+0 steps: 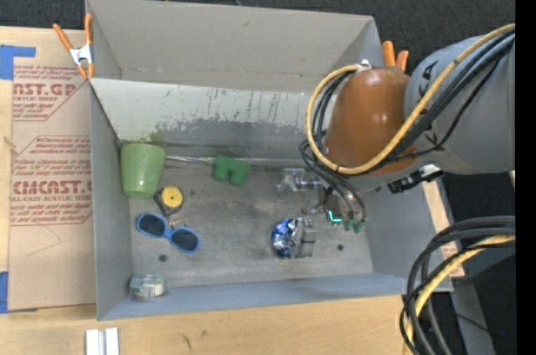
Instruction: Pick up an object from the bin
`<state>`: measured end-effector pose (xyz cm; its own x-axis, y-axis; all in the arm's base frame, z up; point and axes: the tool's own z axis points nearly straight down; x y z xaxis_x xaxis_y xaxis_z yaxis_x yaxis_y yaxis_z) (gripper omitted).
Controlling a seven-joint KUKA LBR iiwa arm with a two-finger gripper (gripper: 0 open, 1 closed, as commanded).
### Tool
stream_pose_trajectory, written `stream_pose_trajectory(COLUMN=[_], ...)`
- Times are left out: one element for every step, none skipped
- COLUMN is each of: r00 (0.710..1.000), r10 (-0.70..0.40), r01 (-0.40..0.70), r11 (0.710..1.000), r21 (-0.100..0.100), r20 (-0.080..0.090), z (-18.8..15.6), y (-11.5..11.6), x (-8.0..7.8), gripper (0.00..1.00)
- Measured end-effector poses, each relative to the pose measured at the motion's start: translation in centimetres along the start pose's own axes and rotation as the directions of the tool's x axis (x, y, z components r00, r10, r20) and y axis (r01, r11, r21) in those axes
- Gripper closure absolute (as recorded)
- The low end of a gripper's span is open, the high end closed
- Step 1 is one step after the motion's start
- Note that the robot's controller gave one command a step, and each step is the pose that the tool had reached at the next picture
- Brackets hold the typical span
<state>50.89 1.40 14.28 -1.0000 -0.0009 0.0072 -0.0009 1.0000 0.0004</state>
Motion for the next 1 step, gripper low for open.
stream_pose_trajectory(r00=[1.000], r10=[-0.012], r01=[0.012], r11=[1.000], r21=[0.000], r20=[-0.009], z=[7.60], y=[-3.41], x=[0.00], gripper=[0.00])
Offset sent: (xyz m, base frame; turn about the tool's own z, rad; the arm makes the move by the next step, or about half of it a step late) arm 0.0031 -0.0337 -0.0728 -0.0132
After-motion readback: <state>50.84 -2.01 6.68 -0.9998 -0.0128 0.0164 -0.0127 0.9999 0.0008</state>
